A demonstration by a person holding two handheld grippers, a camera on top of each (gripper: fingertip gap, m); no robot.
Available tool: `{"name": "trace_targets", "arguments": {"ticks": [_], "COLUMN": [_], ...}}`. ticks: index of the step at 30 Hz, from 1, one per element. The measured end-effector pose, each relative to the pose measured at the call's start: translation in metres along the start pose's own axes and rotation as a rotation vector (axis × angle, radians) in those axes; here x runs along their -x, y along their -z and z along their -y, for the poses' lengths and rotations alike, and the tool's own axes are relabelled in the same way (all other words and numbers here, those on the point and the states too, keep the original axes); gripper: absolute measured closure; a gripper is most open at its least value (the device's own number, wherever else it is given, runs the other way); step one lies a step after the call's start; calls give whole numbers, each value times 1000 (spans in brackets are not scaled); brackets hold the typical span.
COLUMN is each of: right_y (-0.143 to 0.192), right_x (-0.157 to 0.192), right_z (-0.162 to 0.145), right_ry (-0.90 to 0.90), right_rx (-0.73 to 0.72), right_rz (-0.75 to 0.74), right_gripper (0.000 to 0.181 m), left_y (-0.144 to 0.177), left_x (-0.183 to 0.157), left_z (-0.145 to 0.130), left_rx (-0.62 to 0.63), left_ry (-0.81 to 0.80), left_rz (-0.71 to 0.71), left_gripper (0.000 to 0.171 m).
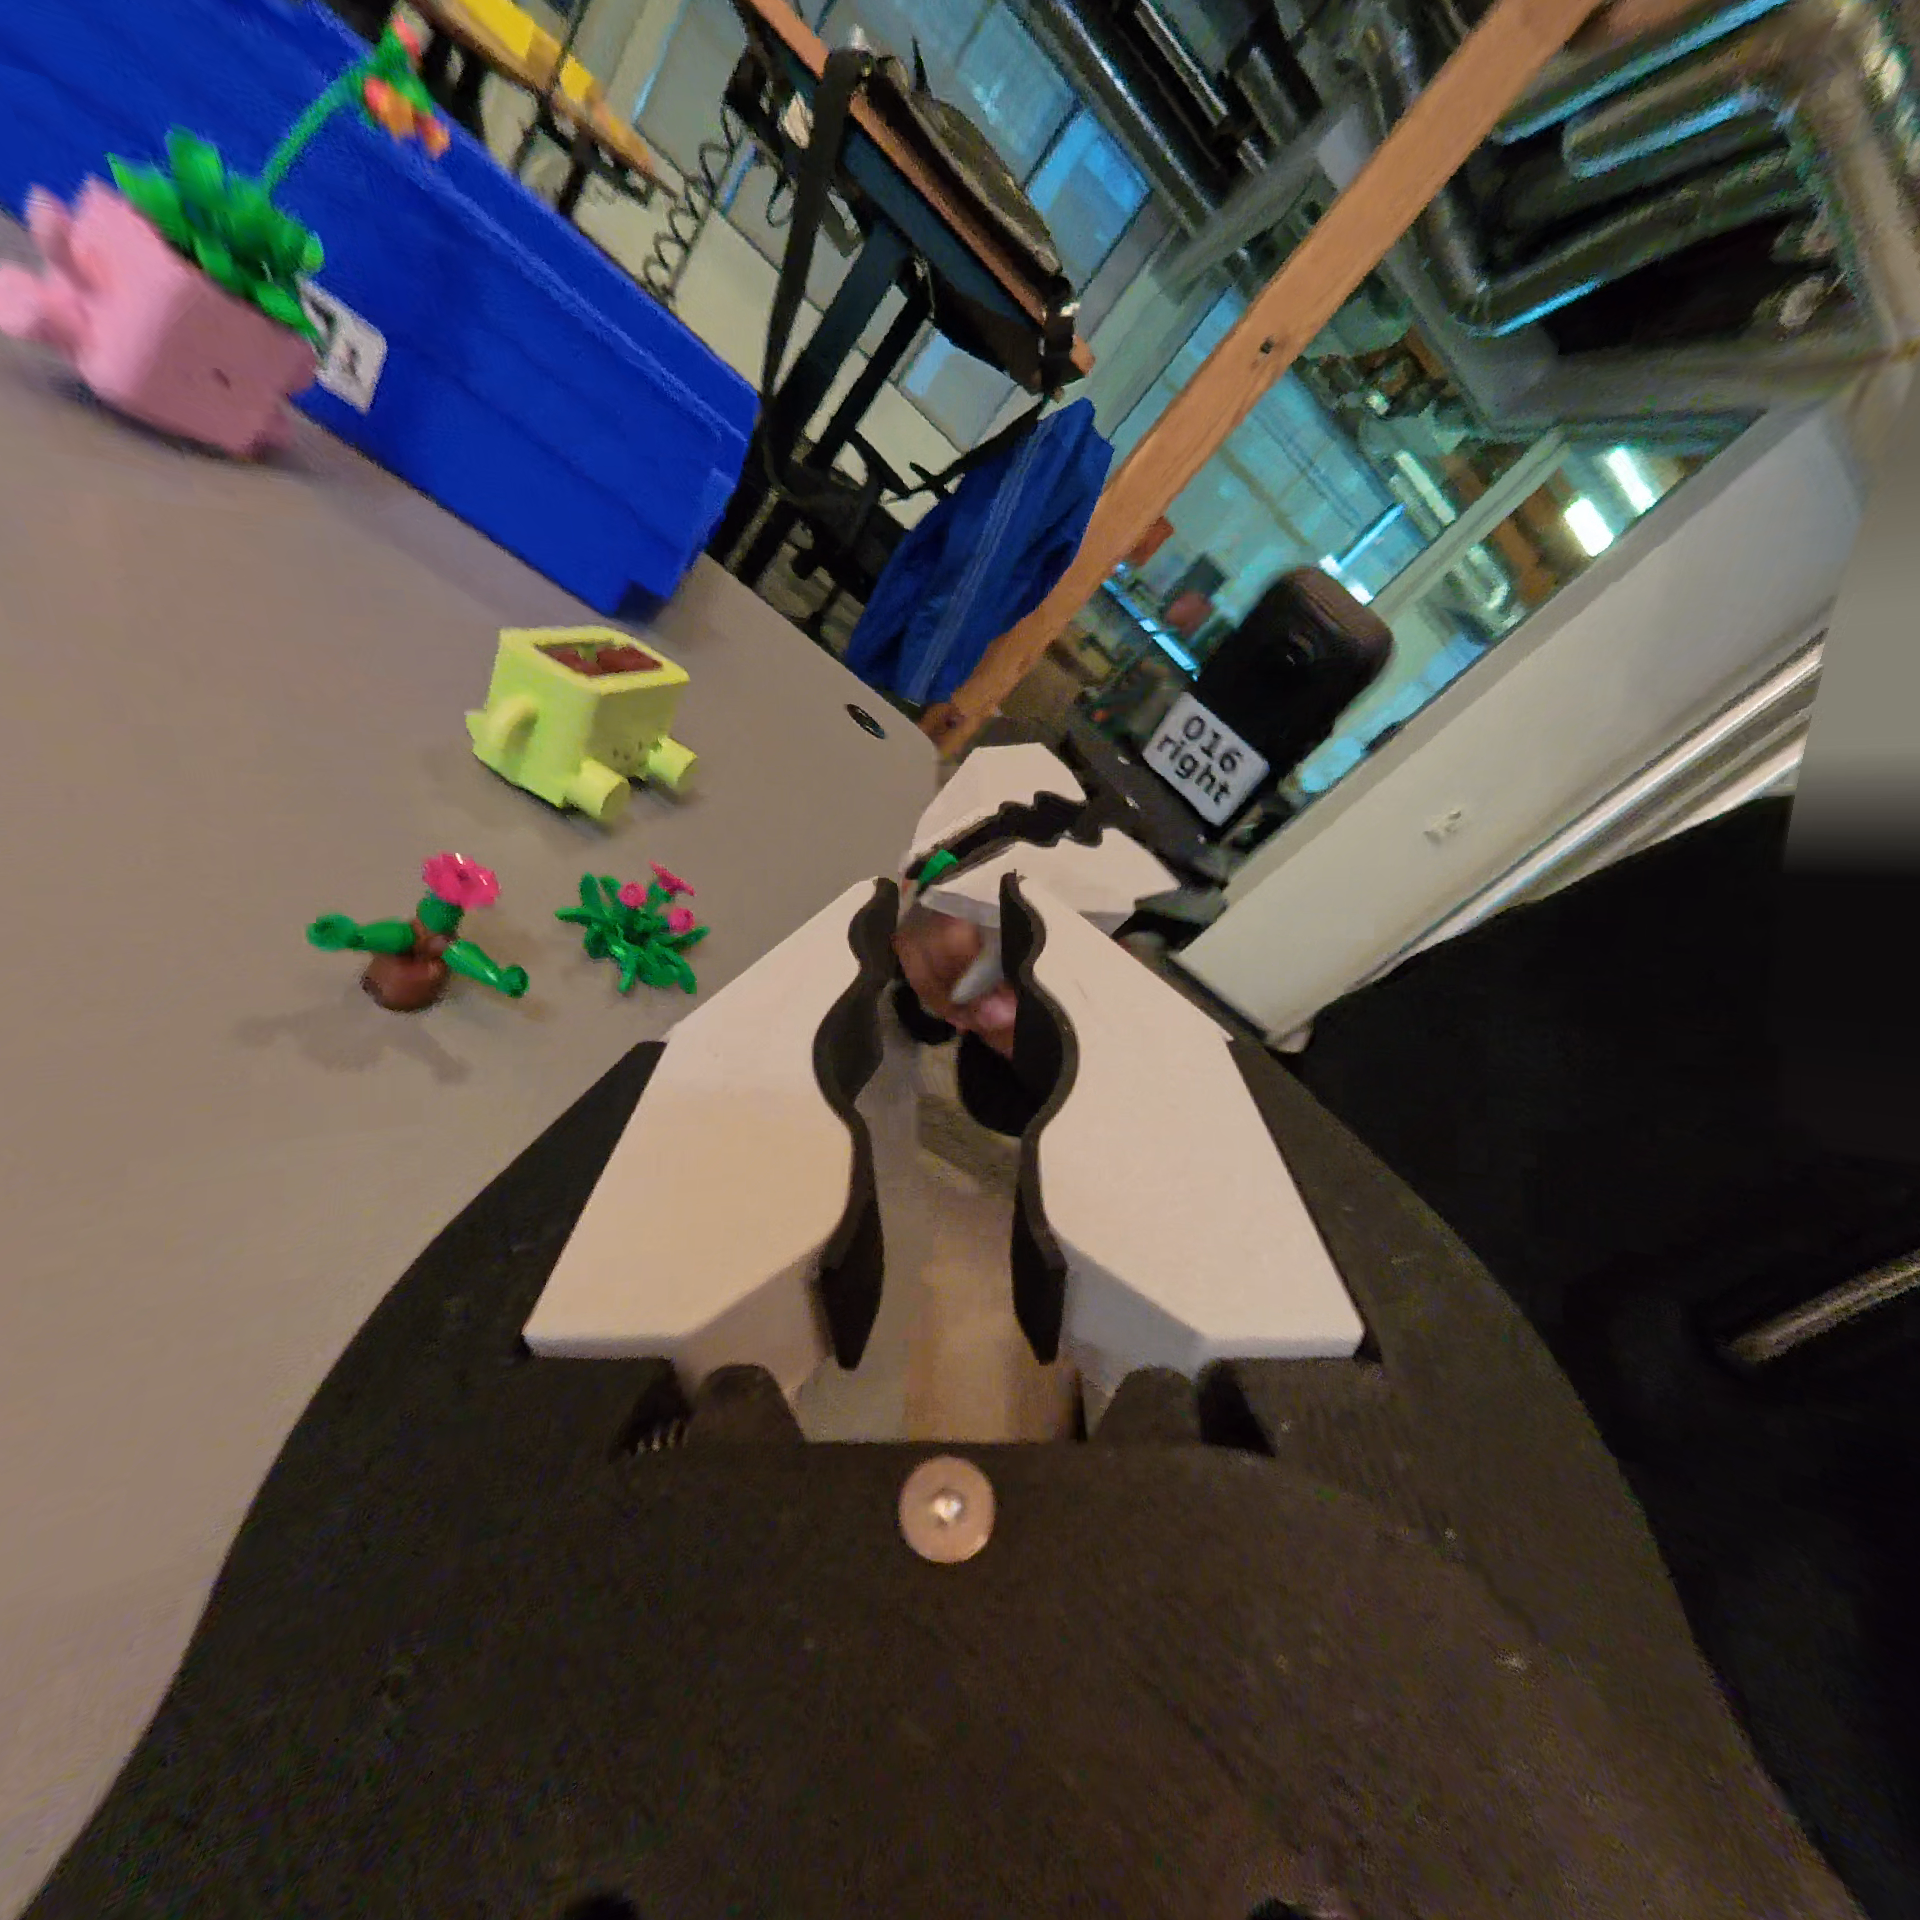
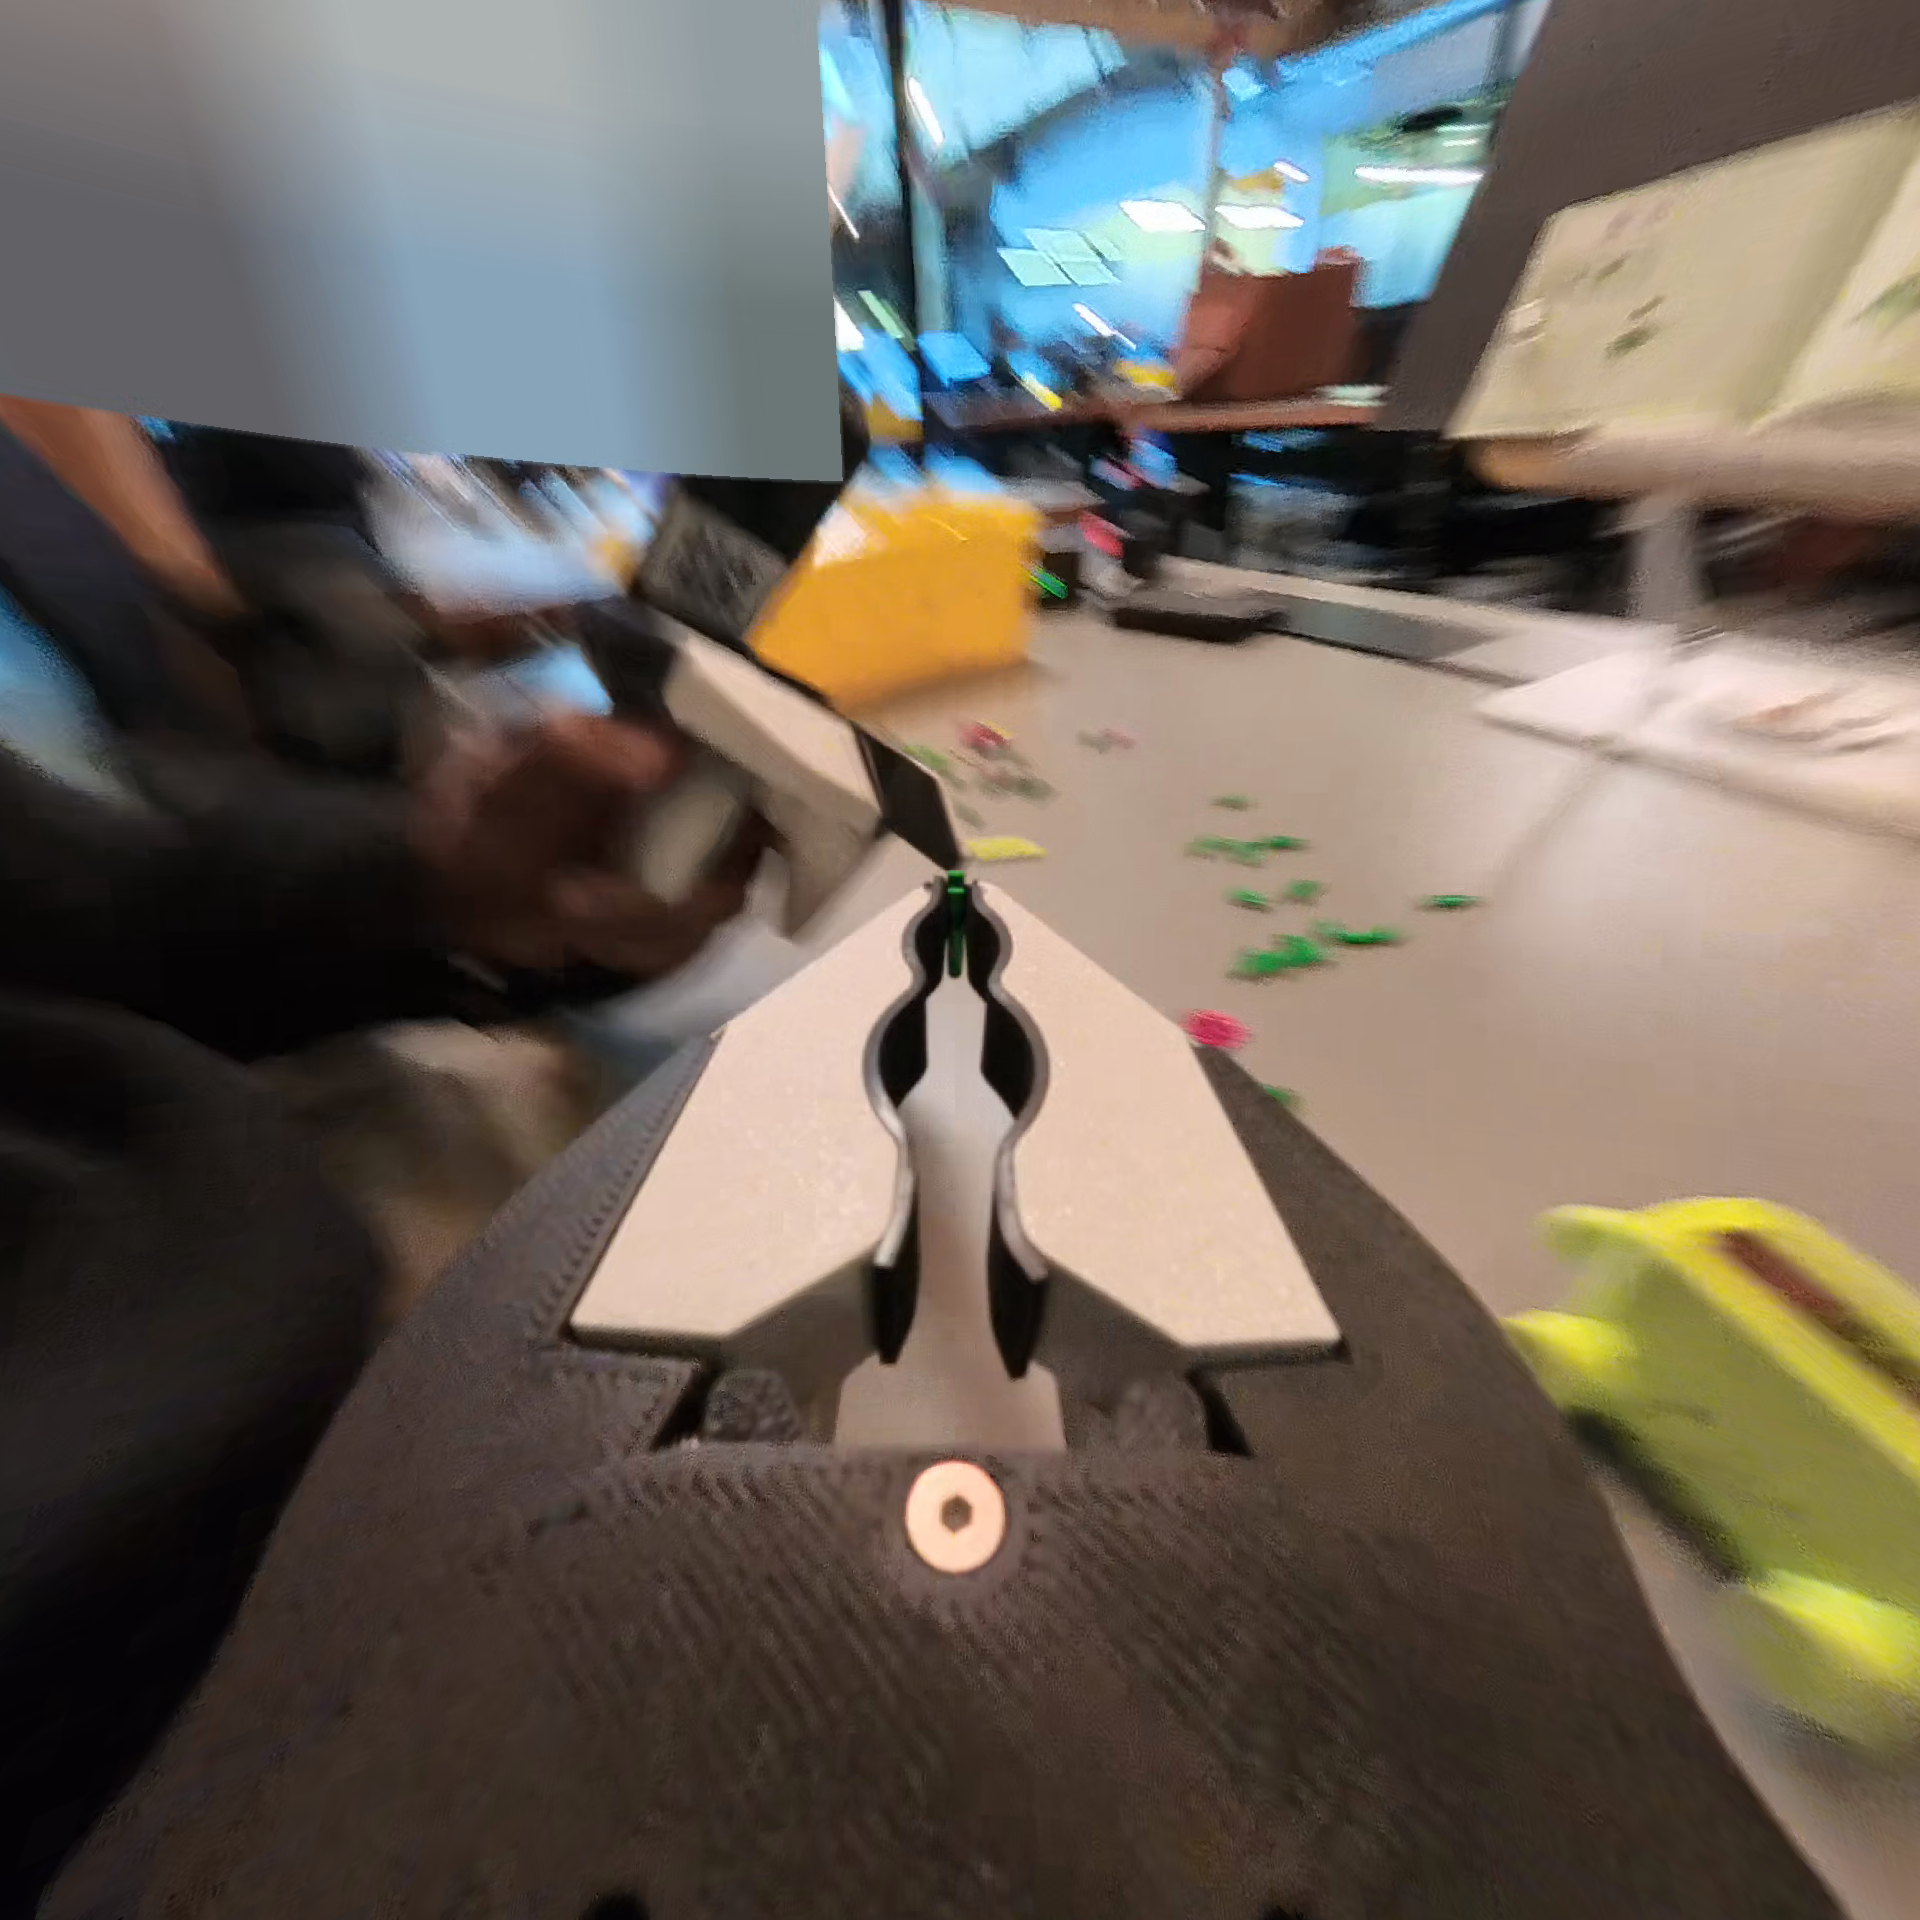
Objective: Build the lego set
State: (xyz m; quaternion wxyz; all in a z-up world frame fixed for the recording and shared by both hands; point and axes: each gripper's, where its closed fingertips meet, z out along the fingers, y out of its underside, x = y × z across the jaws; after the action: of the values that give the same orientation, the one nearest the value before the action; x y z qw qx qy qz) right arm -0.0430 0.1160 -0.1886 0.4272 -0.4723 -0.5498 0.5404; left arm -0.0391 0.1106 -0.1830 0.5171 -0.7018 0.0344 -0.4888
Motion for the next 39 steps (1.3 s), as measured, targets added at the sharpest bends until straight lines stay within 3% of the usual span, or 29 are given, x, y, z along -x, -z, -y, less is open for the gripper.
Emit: {"name": "trace_targets", "arguments": {"ticks": [5, 12, 14, 36, 39], "right_y": [0, -4, -5, 0, 3], "right_x": [-2, 8, 9, 14, 12], "right_z": [-3, -7, -8, 3, 5], "right_ry": [383, 562, 576, 454, 414], "right_rx": [84, 107, 109, 6, -7], "right_rz": [-175, -191, -196, -122, -106], "right_gripper": [181, 181, 180, 173, 180], "left_y": [-5, -9, -9, -3, 2], "left_x": [4, 3, -1, -6, -4], "left_z": [-8, -17, -15, -5, -1], "left_rx": [9, 55, 42, -33, -50], "left_ry": [222, 262, 284, 370, 380], "left_rz": [-92, -117, -154, -261, -269], "left_gripper": [146, 146, 157, 167, 171]}}
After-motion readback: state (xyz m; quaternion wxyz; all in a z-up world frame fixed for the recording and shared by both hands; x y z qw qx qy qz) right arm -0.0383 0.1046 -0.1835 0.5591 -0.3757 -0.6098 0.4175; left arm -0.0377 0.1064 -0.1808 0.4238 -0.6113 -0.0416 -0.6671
